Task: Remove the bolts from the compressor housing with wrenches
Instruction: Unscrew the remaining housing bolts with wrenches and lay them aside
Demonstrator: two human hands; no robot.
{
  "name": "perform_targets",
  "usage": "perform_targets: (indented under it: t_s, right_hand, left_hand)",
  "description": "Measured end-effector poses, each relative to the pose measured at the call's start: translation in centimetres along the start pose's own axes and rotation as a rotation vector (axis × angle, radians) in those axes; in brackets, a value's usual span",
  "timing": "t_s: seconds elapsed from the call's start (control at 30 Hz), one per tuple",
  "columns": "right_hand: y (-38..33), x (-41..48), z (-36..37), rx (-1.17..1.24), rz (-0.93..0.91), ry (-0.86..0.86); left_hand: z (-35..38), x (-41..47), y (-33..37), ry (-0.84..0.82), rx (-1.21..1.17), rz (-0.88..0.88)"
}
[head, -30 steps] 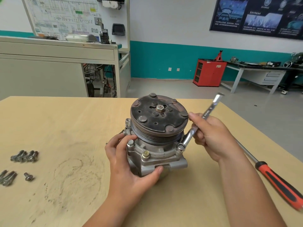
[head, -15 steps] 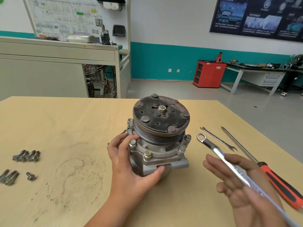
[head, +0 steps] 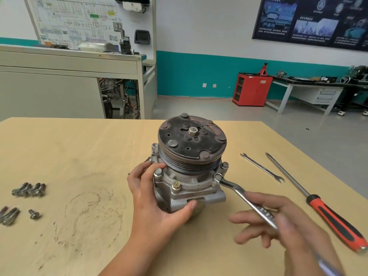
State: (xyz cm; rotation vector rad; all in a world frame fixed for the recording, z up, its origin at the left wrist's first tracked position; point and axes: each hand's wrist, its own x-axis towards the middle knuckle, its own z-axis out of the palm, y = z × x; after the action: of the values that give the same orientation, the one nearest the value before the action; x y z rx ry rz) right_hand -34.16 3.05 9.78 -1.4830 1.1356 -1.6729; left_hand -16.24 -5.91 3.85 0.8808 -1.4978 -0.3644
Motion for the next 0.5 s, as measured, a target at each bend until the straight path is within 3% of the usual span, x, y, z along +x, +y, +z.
perform_targets:
  t_s: [0.1, 0.27, 0.5]
  right_hand:
    - [0.3, 3.7, -2.2, 0.016, -0.069, -0.032]
    - [1.0, 12.4, -2.3, 0.21, 0.231, -0.236]
    - [2.9, 13.2, -1.0, 0.452, 0.341, -0.111]
  left_hand:
    - [0.0, 0.0, 0.0, -0.007, 0.0, -0.011]
    - [0.0, -0.1, -0.1, -0.008, -0.009, -0.021]
    - [-0.4, 0.1, -0.4, -0.062, -0.042, -0.003]
